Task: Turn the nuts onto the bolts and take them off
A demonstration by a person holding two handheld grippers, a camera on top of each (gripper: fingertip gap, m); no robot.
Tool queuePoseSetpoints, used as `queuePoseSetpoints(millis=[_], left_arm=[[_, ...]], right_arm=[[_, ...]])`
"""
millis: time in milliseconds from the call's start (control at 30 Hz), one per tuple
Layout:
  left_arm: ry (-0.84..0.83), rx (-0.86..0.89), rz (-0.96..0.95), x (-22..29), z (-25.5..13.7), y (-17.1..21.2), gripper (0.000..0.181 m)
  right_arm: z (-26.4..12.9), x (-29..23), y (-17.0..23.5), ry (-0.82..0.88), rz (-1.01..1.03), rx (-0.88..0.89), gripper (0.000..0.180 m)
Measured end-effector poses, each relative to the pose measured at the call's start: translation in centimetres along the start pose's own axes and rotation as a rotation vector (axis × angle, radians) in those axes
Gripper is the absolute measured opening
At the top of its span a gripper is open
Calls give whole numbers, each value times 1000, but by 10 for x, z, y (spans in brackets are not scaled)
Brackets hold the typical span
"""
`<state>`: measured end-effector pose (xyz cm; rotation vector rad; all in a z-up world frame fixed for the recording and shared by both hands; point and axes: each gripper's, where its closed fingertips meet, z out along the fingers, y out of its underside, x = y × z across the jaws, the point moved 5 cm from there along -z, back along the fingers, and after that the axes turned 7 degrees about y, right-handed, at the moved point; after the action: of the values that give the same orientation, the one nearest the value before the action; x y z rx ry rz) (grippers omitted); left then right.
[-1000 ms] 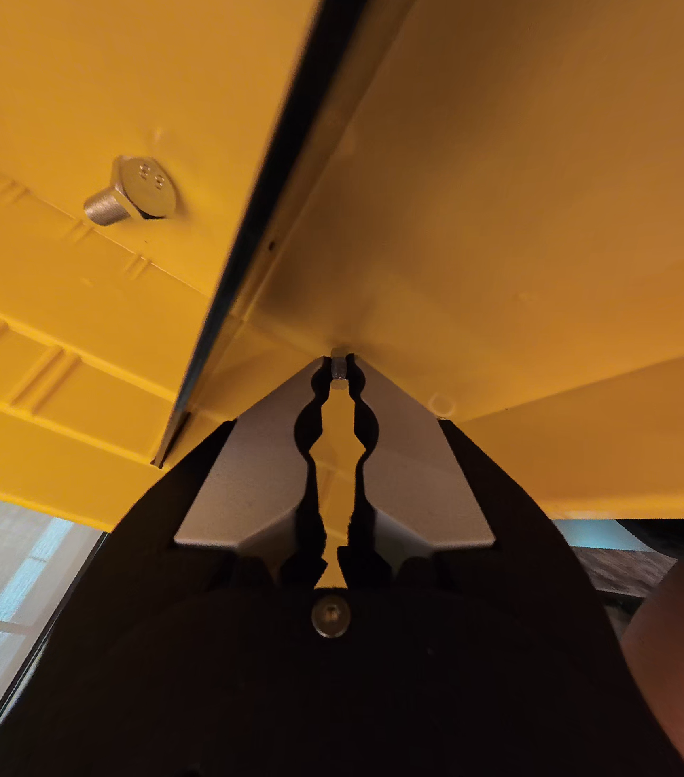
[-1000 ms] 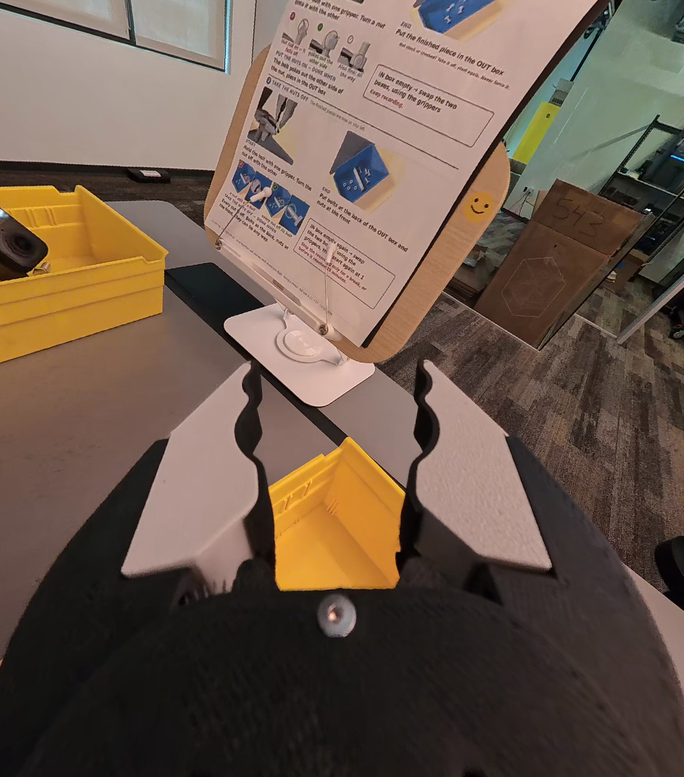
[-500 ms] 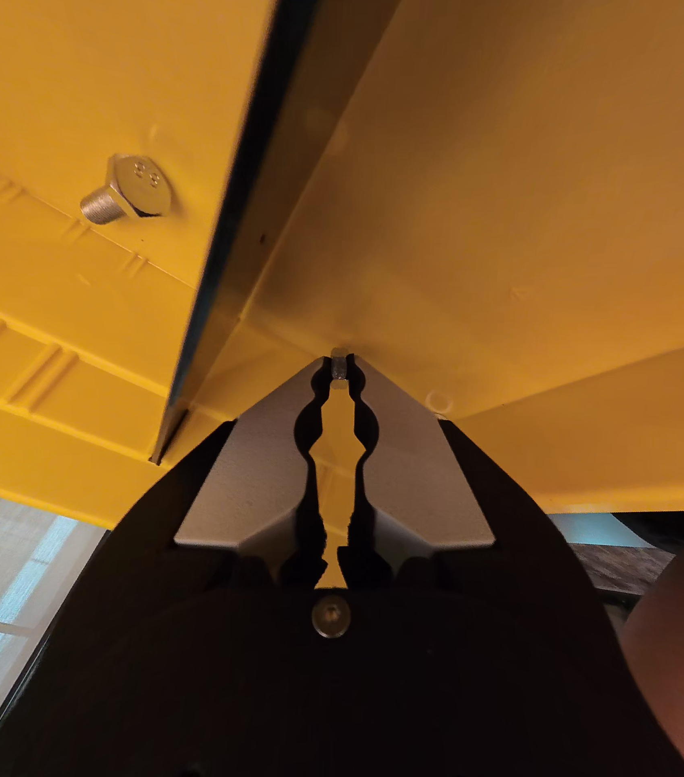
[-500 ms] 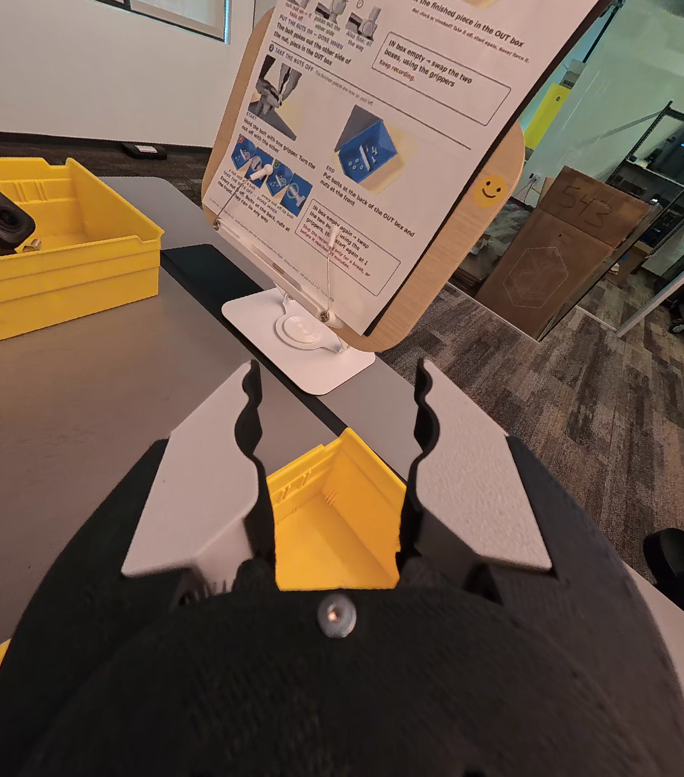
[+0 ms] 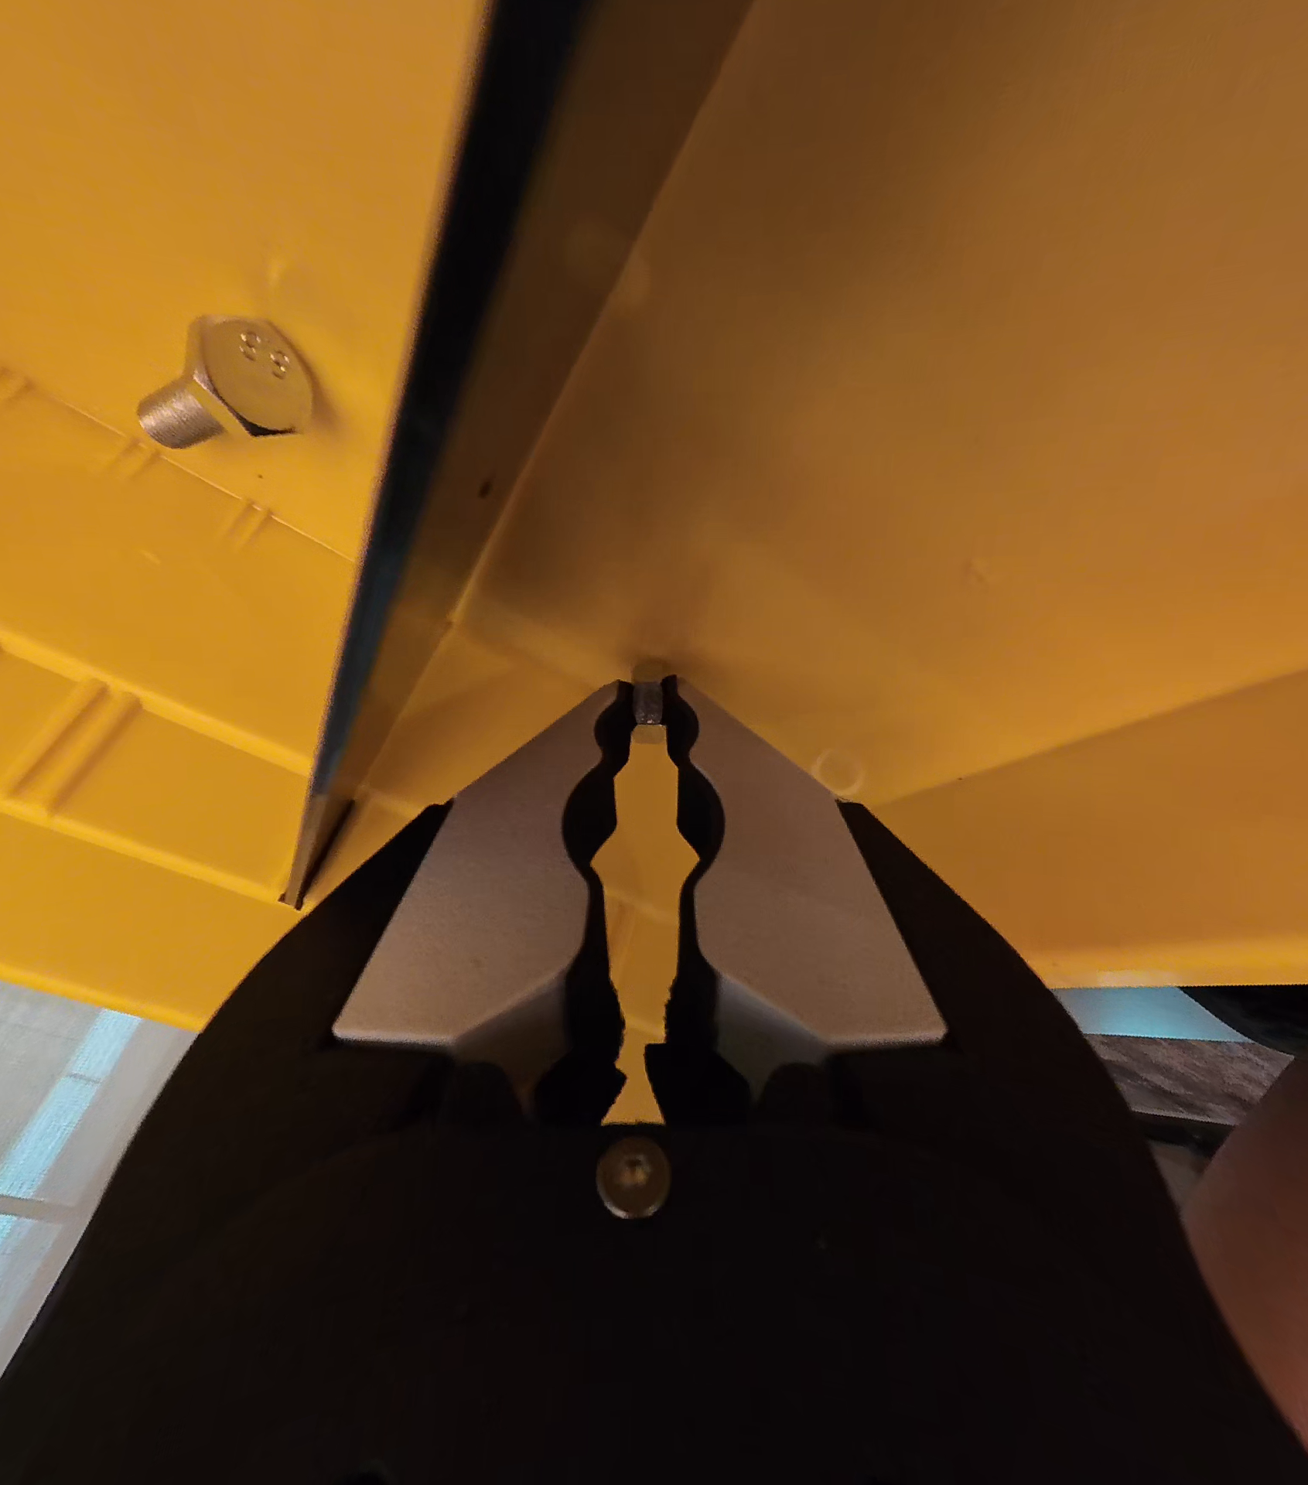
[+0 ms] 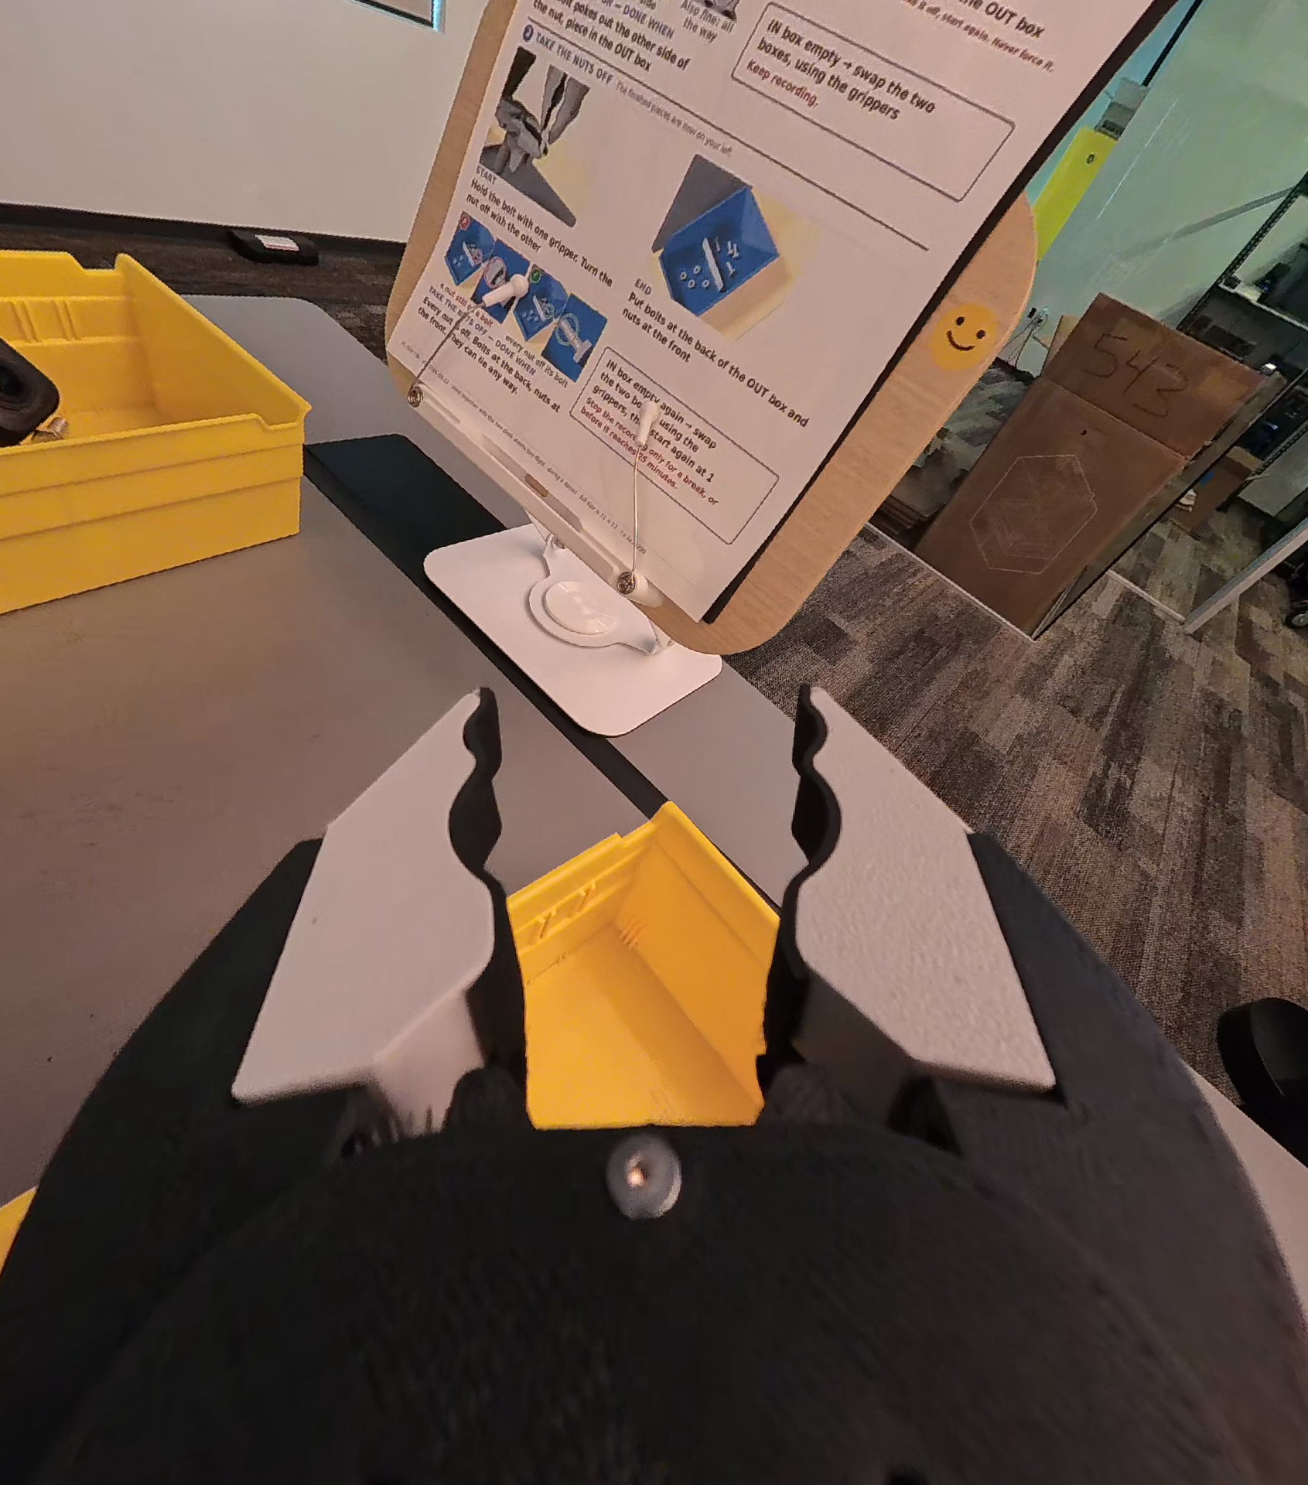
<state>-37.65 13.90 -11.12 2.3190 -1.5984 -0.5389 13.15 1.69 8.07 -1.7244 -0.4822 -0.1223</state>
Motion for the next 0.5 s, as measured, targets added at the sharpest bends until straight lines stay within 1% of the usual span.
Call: queuePoseSetpoints(millis=[300, 500], left_arm=[[-13, 1, 4, 4, -7, 3, 6], [-57, 21, 20, 12, -22, 3, 6]], right_arm=[[3, -2, 4, -6, -18, -26, 73], [5, -4, 7, -9, -32, -45, 73]])
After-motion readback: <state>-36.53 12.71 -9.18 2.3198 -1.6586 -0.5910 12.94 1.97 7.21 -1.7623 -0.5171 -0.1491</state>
